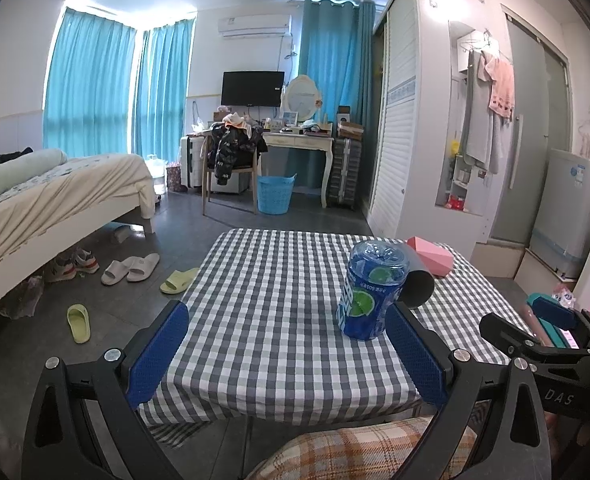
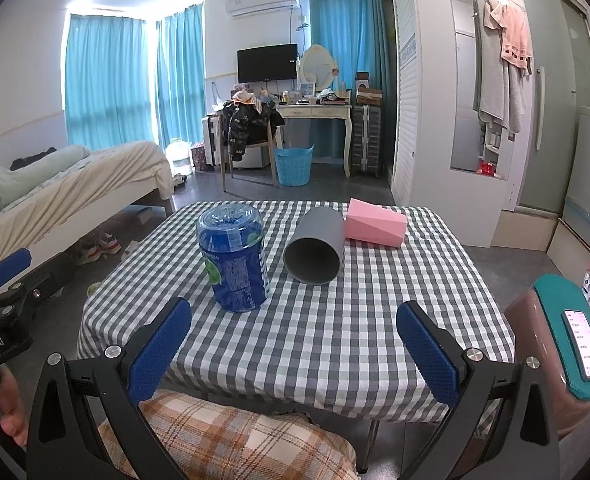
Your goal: Flip cup upside down
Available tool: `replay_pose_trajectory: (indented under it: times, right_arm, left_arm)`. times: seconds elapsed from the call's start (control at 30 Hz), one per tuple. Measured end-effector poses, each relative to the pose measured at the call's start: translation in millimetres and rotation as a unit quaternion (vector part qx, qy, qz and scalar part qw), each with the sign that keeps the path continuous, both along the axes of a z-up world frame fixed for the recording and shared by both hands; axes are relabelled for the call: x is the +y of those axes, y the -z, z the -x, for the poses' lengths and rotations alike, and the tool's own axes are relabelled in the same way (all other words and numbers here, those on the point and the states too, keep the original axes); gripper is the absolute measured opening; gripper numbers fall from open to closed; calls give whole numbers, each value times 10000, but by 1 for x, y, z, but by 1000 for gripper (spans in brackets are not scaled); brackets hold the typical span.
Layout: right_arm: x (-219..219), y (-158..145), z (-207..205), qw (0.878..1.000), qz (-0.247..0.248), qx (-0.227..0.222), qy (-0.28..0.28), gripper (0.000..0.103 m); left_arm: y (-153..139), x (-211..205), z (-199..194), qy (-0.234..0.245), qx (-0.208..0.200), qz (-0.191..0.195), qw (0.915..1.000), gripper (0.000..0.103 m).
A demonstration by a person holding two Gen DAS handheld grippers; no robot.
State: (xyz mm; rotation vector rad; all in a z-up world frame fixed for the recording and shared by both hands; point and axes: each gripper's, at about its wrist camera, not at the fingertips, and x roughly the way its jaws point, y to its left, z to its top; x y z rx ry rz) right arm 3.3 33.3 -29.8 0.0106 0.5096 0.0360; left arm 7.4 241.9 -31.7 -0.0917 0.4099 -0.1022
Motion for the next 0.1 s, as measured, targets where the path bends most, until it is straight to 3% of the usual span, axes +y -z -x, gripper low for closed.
replay_pose_trajectory:
  times: [0.1]
  right_arm:
    - [0,2,0,10000,-3,31,-7,103]
  left_arm:
    - [0,1,0,-17,20,-24,10000,102]
